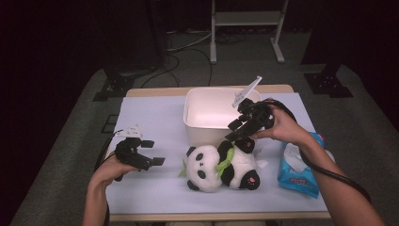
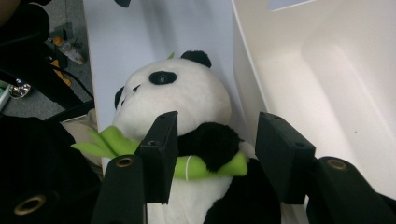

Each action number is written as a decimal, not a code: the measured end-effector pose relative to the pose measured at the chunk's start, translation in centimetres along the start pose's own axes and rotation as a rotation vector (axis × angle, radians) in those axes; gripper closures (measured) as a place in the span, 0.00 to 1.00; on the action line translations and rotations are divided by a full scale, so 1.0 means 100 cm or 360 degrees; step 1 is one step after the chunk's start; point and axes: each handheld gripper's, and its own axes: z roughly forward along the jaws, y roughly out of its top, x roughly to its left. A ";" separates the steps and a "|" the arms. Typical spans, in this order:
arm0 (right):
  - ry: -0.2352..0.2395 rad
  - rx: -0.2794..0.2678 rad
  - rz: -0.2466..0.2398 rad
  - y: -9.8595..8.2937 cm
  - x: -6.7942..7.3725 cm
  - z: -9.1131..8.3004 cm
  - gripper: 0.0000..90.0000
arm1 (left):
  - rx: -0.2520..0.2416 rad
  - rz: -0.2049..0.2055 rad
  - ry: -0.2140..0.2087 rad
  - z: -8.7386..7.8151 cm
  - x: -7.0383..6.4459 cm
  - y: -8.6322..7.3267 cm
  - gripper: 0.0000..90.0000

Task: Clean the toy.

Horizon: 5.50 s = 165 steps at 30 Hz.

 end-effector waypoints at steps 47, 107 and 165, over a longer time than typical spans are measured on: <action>0.0045 0.0167 -0.0246 -0.023 0.063 0.050 0.48 | -0.0010 -0.0001 0.0000 -0.003 -0.001 0.000 0.08; 0.0069 0.0102 -0.0238 -0.007 0.058 0.011 0.83 | -0.0014 -0.0039 -0.0013 -0.001 0.007 -0.005 0.08; -0.0282 0.0085 -0.0312 0.104 0.023 -0.101 0.83 | -0.0034 -0.0111 -0.0059 0.002 0.019 -0.013 0.08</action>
